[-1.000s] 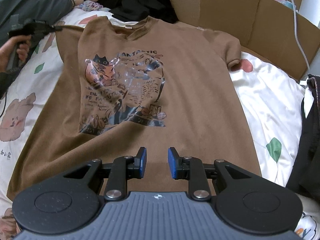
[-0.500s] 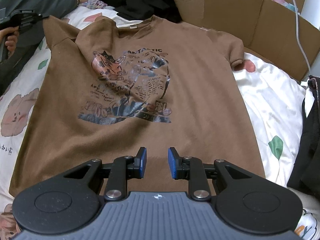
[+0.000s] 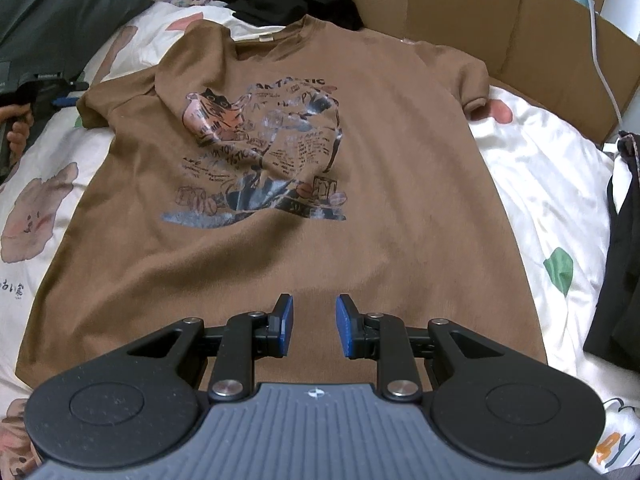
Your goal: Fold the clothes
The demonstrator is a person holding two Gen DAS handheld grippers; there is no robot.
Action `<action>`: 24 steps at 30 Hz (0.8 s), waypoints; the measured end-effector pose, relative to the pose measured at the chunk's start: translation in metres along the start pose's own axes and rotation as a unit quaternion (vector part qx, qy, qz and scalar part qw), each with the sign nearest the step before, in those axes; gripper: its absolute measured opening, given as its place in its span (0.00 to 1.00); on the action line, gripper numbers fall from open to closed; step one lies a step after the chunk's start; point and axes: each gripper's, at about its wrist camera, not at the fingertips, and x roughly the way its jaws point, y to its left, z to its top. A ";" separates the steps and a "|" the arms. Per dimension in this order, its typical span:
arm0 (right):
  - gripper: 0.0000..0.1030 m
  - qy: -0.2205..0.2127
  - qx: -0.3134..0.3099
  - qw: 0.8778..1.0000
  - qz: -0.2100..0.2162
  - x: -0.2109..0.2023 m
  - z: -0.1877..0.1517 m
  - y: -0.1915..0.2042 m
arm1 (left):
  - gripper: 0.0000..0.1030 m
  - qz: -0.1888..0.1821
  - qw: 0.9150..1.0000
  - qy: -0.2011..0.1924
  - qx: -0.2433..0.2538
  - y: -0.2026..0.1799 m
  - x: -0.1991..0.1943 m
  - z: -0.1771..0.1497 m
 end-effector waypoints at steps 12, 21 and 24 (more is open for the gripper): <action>0.26 -0.004 -0.008 1.000 0.013 -0.001 0.000 0.010 | 0.50 -0.043 0.997 0.027 0.066 0.001 -0.006 -0.038; 0.26 -0.004 -0.009 1.000 0.012 -0.001 0.001 0.012 | 0.31 -0.019 0.992 0.031 0.119 -0.016 0.008 -0.047; 0.26 -0.011 -0.012 1.000 0.011 -0.005 0.002 0.011 | 0.15 -0.012 0.990 0.033 0.133 -0.017 0.011 -0.054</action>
